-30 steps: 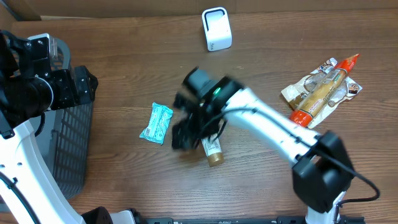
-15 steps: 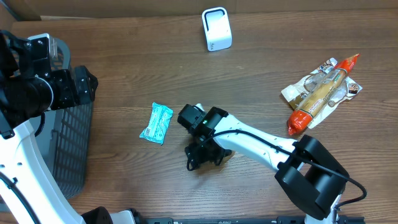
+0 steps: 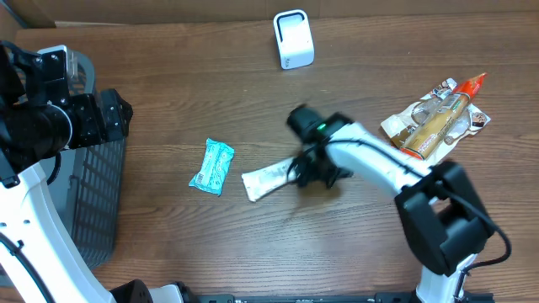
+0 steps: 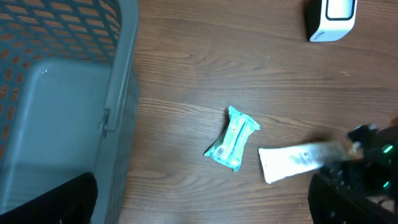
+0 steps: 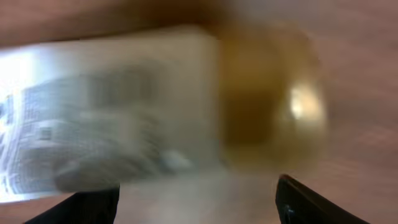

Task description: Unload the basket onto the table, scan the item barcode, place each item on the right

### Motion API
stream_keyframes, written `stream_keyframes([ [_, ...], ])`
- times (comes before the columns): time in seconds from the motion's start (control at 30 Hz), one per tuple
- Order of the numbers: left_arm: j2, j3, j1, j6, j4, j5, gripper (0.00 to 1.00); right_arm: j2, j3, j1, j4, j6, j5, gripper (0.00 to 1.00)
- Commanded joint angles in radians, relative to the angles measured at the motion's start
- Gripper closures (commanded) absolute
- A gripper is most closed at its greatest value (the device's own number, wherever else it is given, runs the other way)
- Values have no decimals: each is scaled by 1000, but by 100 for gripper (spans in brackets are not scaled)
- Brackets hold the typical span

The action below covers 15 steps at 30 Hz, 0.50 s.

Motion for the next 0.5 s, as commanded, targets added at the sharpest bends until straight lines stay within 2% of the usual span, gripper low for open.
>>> stream_keyframes([
  [0.0,6,2,0,26,3,5,0,-6,-3,-93,60,-129,-107,19],
  [0.17,6,2,0,26,3,5,0,-5,-3,-193,214,-220,-425,19],
  [0.3,6,2,0,26,3,5,0,-5,-3,-224,300,-194,-527,19],
  [0.47,6,2,0,26,3,5,0,-5,-3,-226,298,-151,-600,16],
])
